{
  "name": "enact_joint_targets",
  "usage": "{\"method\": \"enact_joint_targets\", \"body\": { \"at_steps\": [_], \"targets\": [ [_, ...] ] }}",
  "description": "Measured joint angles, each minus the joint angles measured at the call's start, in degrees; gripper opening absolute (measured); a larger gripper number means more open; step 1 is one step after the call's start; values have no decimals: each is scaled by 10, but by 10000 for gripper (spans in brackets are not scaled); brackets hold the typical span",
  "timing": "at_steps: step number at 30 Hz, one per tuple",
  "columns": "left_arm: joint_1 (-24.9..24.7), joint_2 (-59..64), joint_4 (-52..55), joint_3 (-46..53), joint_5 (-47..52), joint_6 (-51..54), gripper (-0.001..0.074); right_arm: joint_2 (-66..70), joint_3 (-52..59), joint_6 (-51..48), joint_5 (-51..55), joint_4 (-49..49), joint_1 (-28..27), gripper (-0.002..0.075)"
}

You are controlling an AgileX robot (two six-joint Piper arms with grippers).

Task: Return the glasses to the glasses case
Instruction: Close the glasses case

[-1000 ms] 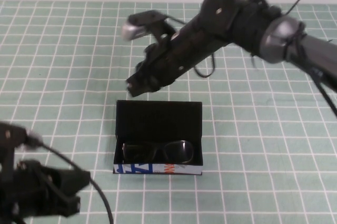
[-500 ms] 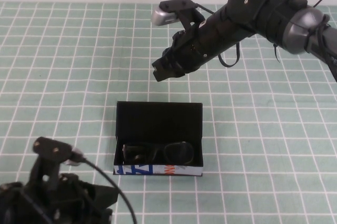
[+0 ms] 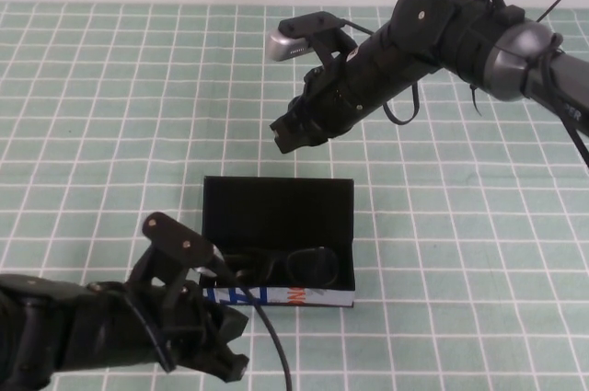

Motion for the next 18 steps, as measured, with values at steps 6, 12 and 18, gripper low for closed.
{"method": "enact_joint_targets", "body": {
  "at_steps": [6,12,18],
  "targets": [
    [-11,29,-2,-21,-27,-10,-2,12,-1,0,5,0,0,-14],
    [-11,56,-2,-43,-28,-21,-2,13,-1,-11,35,0,0,-14],
    [-11,58,-2,-63,-32,-21,-2,14,-2,-15,41,-2,0,-14]
  ]
}}
